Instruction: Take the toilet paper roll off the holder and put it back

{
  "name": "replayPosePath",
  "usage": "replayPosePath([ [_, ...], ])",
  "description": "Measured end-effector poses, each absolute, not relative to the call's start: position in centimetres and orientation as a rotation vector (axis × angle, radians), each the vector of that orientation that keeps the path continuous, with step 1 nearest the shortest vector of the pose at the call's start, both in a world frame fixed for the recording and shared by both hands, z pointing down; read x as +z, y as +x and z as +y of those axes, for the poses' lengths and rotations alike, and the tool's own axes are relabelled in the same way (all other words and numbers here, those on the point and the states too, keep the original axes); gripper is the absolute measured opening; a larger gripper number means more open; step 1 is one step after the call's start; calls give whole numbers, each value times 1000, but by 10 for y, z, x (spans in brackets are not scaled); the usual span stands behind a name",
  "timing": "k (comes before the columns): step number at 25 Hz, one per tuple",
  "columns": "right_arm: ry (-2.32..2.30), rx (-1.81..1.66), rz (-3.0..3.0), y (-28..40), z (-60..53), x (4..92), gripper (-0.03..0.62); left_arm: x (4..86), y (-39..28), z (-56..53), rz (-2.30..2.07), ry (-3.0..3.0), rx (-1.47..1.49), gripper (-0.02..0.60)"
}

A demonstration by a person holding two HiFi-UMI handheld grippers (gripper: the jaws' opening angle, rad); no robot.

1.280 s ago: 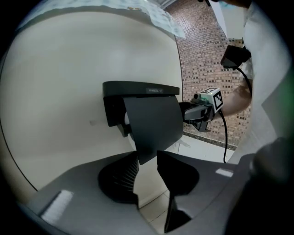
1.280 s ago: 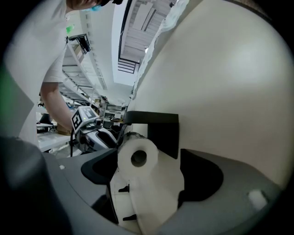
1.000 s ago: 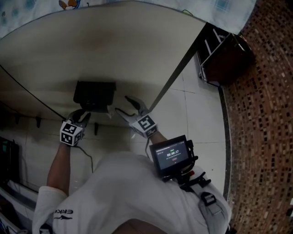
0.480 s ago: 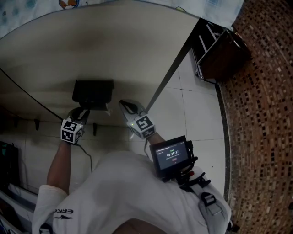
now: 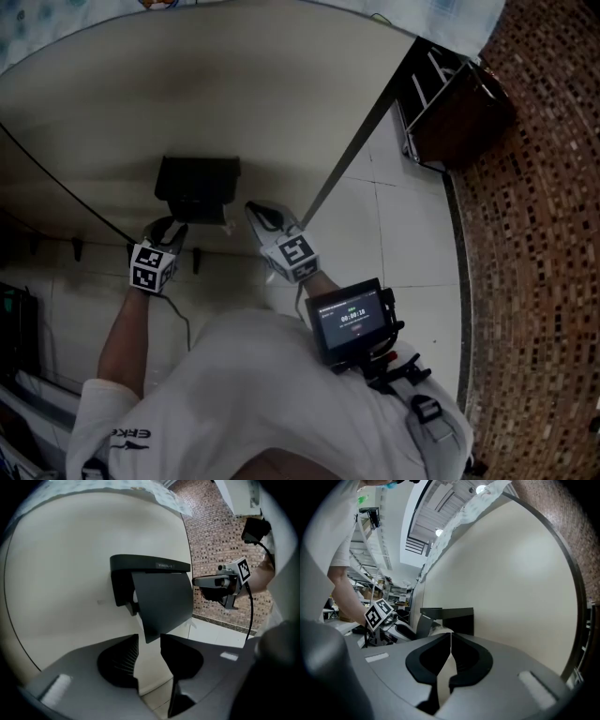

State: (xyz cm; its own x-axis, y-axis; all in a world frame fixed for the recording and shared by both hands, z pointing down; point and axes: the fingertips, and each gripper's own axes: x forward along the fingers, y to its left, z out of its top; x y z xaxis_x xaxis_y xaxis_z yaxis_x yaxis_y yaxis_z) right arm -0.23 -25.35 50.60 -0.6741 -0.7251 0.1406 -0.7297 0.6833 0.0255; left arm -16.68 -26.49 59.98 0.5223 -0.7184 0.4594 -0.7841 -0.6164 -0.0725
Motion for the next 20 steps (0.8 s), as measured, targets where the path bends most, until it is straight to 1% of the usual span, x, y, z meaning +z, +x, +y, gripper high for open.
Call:
replayPosePath([
  [5, 1221, 53, -2732, 0, -248, 506, 20, 585, -170, -252, -1351, 2612, 646, 132],
  [11, 1256, 67, -2713, -7, -259, 477, 15, 540, -173, -258, -1376, 2622, 551, 122],
  [14, 1275, 73, -2698, -7, -259, 466, 15, 518, -169, -260, -1407, 2629, 480, 81],
  [18, 1284, 79, -2674, -4, -259, 464, 14, 503, -165, -262, -1445, 2592, 368, 6],
  [20, 1272, 93, -2693, -7, -256, 465, 14, 503, -161, -260, -1453, 2586, 320, 3],
])
